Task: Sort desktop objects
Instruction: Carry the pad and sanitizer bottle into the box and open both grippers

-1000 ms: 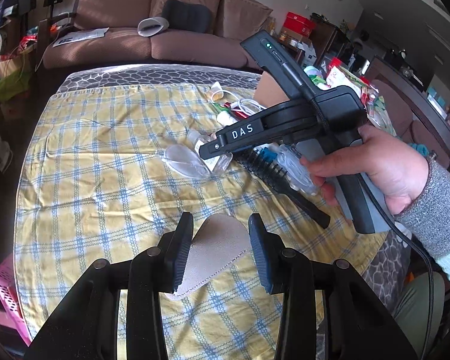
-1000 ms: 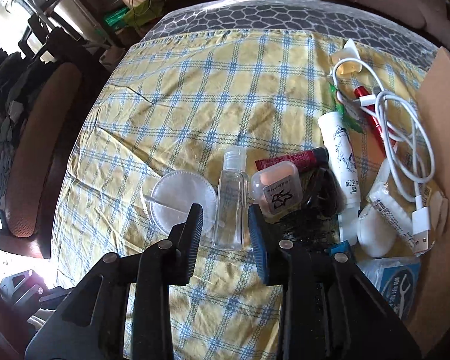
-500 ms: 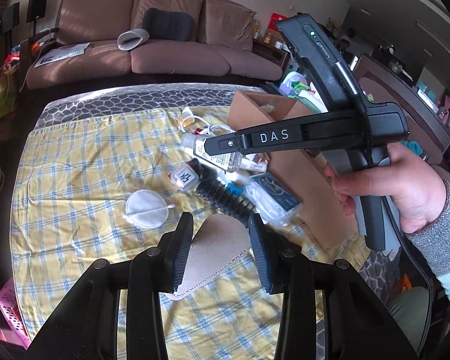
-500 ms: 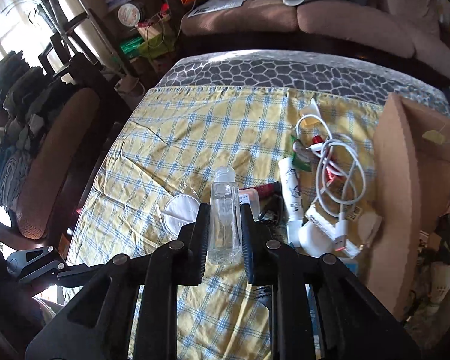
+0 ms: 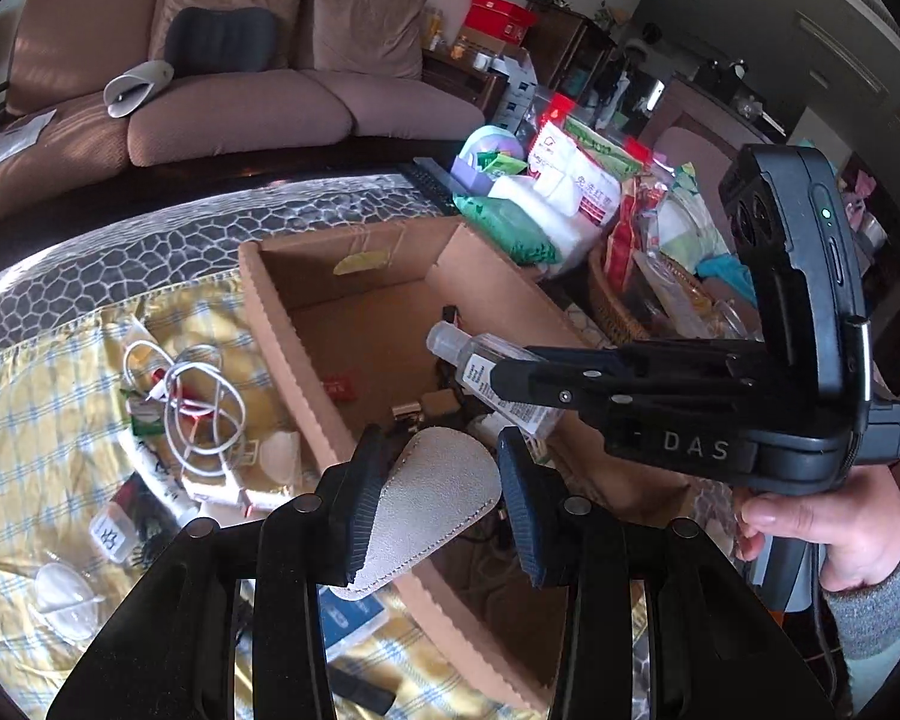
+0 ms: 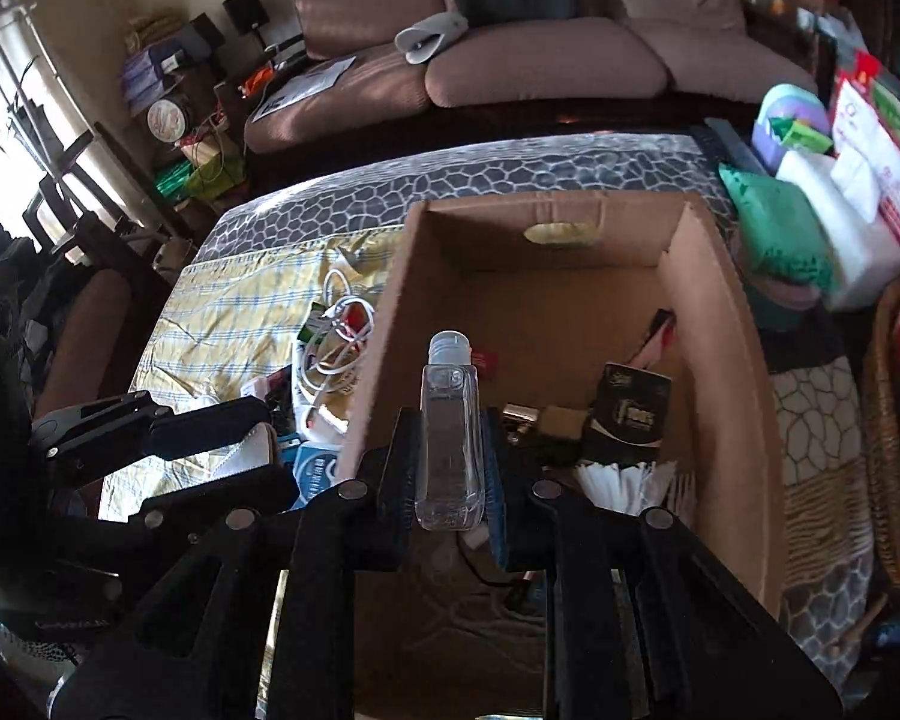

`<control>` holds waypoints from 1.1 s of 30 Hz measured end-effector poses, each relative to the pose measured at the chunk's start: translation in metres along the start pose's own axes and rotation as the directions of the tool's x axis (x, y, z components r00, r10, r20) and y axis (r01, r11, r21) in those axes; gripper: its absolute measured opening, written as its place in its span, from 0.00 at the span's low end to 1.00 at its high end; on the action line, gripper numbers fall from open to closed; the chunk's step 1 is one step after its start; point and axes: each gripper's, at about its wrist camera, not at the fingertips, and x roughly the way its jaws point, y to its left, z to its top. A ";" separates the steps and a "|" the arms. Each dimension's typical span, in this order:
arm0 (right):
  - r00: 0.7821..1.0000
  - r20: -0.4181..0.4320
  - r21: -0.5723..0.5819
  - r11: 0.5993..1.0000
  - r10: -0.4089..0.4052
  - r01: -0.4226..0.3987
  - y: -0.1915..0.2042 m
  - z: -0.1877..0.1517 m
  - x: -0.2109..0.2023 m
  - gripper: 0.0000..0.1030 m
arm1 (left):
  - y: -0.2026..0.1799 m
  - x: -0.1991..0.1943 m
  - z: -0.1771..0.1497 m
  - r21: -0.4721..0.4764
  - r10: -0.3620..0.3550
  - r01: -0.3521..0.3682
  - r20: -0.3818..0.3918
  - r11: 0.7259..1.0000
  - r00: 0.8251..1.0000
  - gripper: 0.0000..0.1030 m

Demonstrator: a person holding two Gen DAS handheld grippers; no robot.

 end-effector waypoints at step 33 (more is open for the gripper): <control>0.986 -0.094 0.110 0.983 -0.138 0.148 -0.097 0.056 0.124 0.27 | 0.011 0.045 0.040 0.167 0.183 -0.172 -0.053 0.971 0.982 0.59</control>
